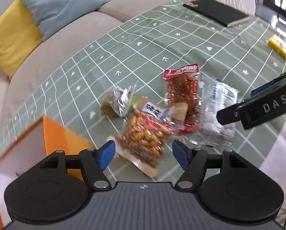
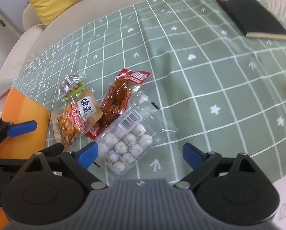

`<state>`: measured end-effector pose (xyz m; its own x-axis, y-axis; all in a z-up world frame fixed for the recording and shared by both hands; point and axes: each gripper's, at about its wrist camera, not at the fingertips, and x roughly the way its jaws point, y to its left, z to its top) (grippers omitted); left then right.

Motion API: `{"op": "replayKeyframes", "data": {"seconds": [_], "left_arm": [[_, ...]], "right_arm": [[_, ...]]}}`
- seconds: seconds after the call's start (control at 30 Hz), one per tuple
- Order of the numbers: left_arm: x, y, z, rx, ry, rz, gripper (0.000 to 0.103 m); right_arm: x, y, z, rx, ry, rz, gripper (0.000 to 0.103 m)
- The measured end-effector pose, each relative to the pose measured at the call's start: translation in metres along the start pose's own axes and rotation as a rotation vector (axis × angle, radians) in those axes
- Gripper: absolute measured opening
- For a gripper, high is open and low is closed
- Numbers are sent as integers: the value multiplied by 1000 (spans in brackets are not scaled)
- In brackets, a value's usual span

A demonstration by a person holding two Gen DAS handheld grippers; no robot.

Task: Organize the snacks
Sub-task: 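Move both tools back over the remaining snacks on the table, then grasp the peanut packet with the left tool while the right tool grasps the quail-egg packet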

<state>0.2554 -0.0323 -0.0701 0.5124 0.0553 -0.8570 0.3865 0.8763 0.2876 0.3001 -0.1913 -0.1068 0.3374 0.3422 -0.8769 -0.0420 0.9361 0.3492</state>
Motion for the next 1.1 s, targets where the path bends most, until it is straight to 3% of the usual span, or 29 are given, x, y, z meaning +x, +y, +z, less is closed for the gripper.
{"op": "replayKeyframes", "data": {"seconds": [0.33,0.47,0.6,0.7,0.77,0.83,0.87,0.97,1.1], "left_arm": [[39,5,27,176,115,-37,88],[51,10,28,157,141,-58,92],[57,19,33,49,146,-93,91],[57,23,35,-30,165,-138,74],[53,26,35,-88,173,-167,51],[51,27,32,-146,198,-186,45],[50,26,29,-169,206,-193,32],[47,22,19,-227,231,-214,23],[39,22,2,-327,219,-263,21]], "right_arm": [[20,13,9,-12,4,-22,92],[24,20,11,-62,-9,-44,91],[25,26,9,-121,-14,-57,83],[25,30,5,-165,-14,-84,76],[23,28,4,-171,-14,-79,74],[22,26,3,-183,-9,-79,72],[22,26,2,-191,-6,-85,72],[20,27,-2,-226,2,-101,71],[17,26,-11,-294,18,-133,71]]}}
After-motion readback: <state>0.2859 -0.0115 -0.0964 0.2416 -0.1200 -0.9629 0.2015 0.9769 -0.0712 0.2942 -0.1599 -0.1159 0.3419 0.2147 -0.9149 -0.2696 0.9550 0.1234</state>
